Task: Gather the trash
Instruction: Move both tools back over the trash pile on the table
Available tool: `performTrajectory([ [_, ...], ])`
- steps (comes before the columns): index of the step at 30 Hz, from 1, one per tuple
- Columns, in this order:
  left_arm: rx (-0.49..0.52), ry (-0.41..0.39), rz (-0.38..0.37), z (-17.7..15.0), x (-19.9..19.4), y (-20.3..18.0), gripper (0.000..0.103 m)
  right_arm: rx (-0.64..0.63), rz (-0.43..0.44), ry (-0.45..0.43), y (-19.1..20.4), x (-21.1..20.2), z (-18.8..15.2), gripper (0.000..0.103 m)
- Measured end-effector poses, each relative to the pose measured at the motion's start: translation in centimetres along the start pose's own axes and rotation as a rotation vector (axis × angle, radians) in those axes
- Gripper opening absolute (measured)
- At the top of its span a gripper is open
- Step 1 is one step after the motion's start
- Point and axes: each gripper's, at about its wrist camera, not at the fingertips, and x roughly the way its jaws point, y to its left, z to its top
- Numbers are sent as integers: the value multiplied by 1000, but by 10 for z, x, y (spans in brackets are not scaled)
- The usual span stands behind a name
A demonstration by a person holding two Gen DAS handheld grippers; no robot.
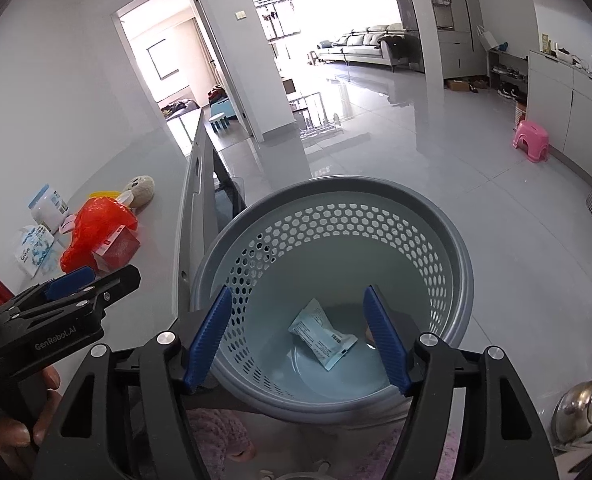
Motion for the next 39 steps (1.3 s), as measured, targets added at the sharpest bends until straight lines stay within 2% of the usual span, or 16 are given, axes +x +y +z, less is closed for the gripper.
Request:
performTrajectory([
  [18,-146,-51,138,-1,-25,90,82,-116,119,-3,69,11,7,68],
  [28,-235,-110,260,6,-38,151,83,-186,200,-8,116,31,25,68],
  [32,-255,-104,311,3,-34,172,84,-219,230,7,138,45,30,68],
  [39,-290,-82,356,-2,-23,201,84,-286,278,28,181,68,37,68],
])
